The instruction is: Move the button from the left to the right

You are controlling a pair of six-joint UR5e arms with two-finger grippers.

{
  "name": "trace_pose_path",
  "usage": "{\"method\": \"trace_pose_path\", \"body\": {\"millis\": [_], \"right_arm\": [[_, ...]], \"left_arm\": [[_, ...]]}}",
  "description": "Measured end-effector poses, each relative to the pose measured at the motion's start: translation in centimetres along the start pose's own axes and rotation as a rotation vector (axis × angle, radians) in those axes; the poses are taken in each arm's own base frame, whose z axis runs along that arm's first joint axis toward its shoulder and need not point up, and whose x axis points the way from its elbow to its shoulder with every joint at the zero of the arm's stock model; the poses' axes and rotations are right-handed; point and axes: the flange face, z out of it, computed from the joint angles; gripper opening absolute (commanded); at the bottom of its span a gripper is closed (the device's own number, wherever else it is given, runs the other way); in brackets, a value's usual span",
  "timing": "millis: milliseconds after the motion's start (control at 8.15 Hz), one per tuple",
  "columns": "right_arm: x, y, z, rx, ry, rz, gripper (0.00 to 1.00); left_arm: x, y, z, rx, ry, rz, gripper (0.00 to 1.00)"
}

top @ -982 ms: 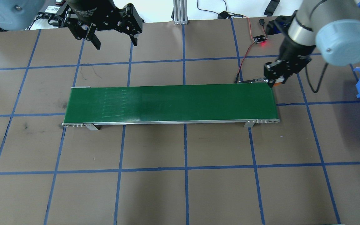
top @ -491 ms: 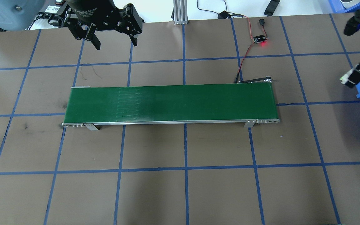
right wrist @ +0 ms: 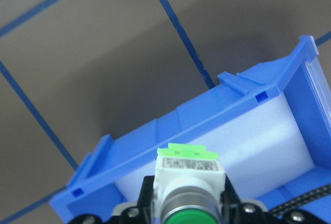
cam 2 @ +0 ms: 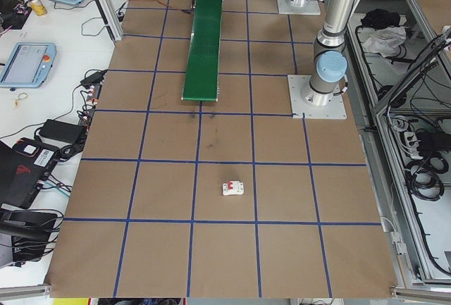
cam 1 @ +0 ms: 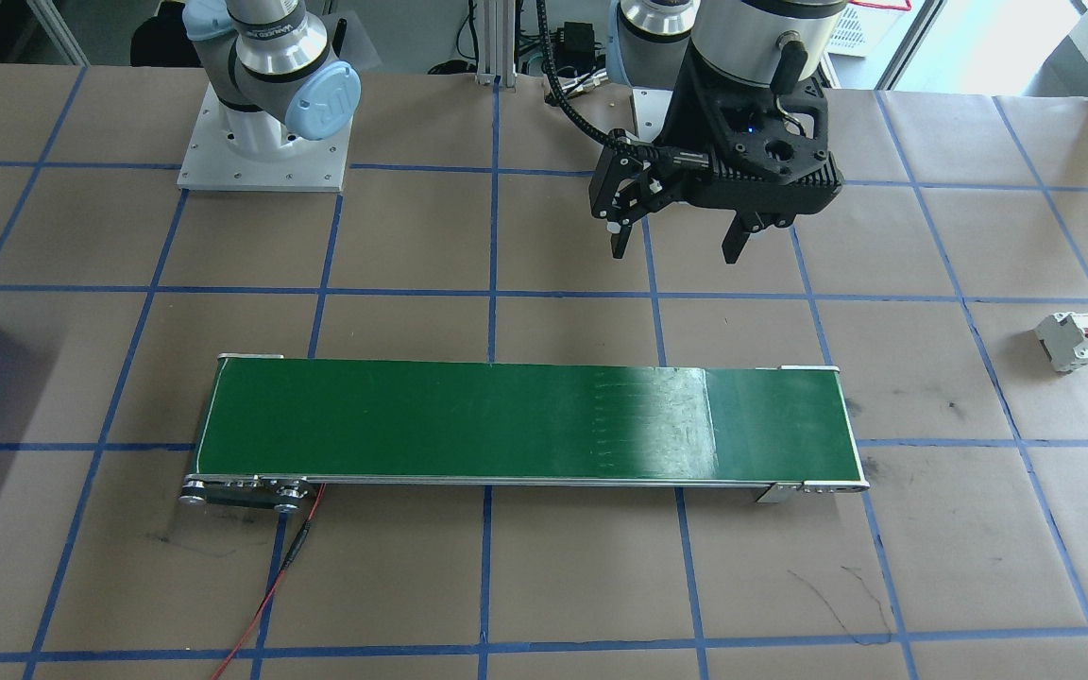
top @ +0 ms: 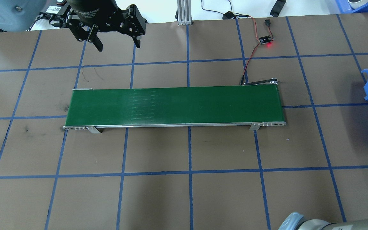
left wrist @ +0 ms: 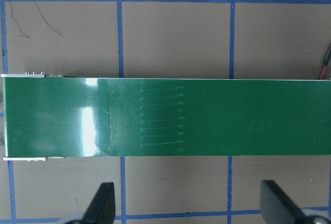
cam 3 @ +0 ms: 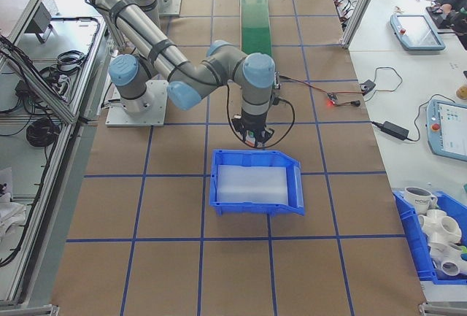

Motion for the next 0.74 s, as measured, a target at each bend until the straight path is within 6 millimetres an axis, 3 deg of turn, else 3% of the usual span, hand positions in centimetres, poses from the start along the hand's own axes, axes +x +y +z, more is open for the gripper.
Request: {"method": "trace_pose_path", "body": {"millis": [245,368,613,736], "right_arm": [[3.0,3.9,6.5,0.03,0.031,-0.109,0.1],[3.9,4.5,9.2,0.051,0.031,-0.144,0.17],[5.1,5.1,13.4,0.064,0.041,-0.246,0.42],[5.4,5.6,15.0,0.069,0.037,-0.28,0.76]], "left_arm": [[0.0,0.1,-0.1,-0.001,-0.001,0.0,1.0],[0.0,0.1,0.0,-0.003,-0.002,0.0,1.0],[0.0,0.2,-0.2,0.001,-0.001,0.0,1.0],[-0.1,0.3,-0.3,0.002,-0.001,0.001,1.0]]}}
